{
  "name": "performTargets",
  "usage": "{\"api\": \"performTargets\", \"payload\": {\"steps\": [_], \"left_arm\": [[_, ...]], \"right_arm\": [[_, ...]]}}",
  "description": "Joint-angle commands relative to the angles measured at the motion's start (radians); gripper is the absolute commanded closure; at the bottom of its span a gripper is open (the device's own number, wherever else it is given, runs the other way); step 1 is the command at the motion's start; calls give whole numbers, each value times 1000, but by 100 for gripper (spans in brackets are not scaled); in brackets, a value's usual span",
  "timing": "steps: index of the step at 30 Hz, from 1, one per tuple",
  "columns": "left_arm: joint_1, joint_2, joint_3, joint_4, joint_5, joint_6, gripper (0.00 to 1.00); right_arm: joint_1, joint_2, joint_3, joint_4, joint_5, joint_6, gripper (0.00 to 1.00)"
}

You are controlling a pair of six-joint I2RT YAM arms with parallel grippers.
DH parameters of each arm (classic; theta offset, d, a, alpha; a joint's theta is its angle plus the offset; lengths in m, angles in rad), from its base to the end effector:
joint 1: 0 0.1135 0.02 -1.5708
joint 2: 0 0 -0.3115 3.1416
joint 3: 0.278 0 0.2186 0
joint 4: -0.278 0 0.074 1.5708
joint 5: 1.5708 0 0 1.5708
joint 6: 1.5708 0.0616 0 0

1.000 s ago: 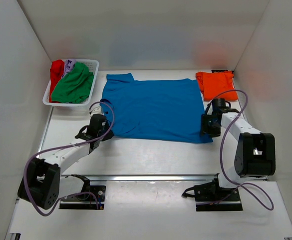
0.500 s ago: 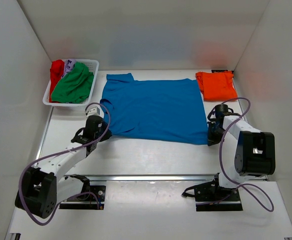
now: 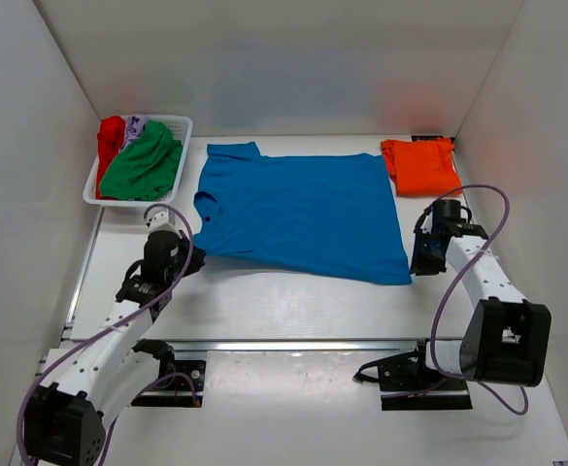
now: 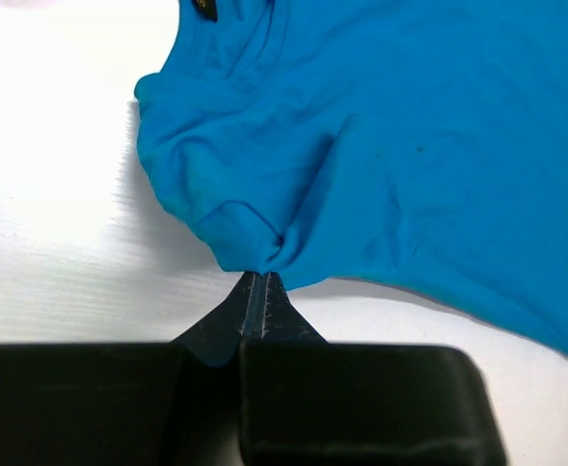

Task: Fold and stack the t-shirts
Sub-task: Grap the side of the flattened tshirt closest away from the robot with both arms

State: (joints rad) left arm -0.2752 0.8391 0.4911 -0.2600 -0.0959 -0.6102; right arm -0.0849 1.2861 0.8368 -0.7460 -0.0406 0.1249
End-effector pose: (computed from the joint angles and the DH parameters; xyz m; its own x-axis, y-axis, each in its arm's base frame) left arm 0.1373 -0.0326 0.2527 -0.5622 -0.4340 -0.7040 -0.1553 0.8915 -0.4255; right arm 0.1971 -0.0143 0.2491 -0.9110 0.2025 -0.3592 0.1848 0.9792 0.0832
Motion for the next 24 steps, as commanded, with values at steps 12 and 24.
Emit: {"api": "performTargets", "payload": {"steps": [12,24], "left_arm": [[5,-58,-57,-42,19,4,100],[36,-103,-52,-85,32,32,100]], "right_arm": [[22,170,-44,140,-21,25,57],[37,89,-58,82,-33,19,100]]}}
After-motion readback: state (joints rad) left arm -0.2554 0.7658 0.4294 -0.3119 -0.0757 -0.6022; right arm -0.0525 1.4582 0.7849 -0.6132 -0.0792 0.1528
